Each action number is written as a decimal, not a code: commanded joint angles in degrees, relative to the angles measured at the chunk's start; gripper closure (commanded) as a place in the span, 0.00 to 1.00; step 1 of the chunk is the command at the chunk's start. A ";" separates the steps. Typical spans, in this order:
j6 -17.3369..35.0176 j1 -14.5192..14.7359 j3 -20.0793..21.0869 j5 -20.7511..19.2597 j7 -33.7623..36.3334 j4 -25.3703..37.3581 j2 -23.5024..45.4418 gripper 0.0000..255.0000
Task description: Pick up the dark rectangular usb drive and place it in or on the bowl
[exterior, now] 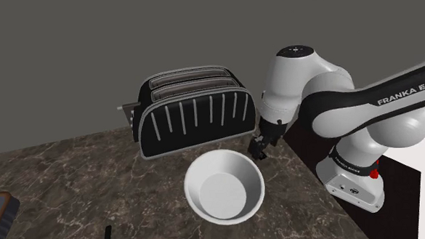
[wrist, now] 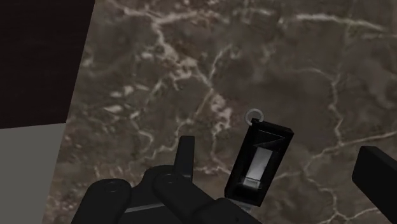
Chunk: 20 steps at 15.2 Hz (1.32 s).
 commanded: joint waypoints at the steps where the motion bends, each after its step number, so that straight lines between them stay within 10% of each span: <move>1: 3.44 -0.44 1.50 0.75 0.05 -0.61 2.77 0.00; 9: 3.44 -0.44 1.50 0.75 0.05 -0.61 2.77 0.00; 10: 3.44 -0.44 1.50 0.75 0.05 -0.61 2.77 1.00; 20: 2.14 -0.26 0.97 0.49 0.07 -0.35 1.73 1.00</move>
